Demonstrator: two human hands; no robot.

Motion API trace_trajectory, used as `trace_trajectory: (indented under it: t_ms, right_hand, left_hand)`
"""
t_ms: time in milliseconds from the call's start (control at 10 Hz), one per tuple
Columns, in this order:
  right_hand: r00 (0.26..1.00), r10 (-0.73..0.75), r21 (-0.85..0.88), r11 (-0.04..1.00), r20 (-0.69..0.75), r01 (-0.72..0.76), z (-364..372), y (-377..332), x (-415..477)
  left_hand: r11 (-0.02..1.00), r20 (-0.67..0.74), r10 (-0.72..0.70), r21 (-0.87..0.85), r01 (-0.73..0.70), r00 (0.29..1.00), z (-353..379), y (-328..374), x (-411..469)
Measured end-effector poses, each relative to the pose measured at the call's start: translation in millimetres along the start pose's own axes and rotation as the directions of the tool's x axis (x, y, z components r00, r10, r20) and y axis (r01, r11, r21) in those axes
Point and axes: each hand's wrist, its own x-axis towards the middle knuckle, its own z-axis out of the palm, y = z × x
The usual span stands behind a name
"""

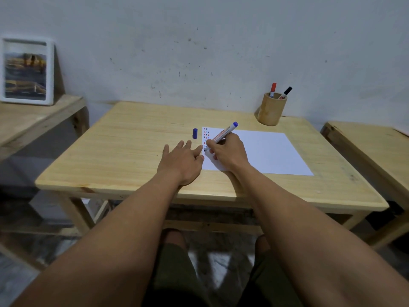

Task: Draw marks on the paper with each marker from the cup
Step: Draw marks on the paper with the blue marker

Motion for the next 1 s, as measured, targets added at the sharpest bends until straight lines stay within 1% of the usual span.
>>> trace_trajectory:
  t_ms: [600, 900, 1000]
  right_hand:
    - [1.0, 0.009, -0.011, 1.0, 0.019, -0.009, -1.3, -2.7, -1.2]
    - [0.999, 0.048, 0.07, 0.996, -0.023, -0.047, -3.5, -2.8, -2.6]
    - [0.999, 0.033, 0.035, 0.999, -0.015, -0.033, -2.0, -3.4, -2.8]
  left_hand:
    - [1.0, -0.005, 0.01, 0.009, -0.01, 1.0, 0.8, -0.9, 0.7]
    - [1.0, -0.001, 0.011, -0.003, -0.011, 1.0, 3.1, -2.2, 2.8]
    - [1.0, -0.006, 0.011, 0.002, -0.011, 1.0, 3.2, -2.7, 3.2]
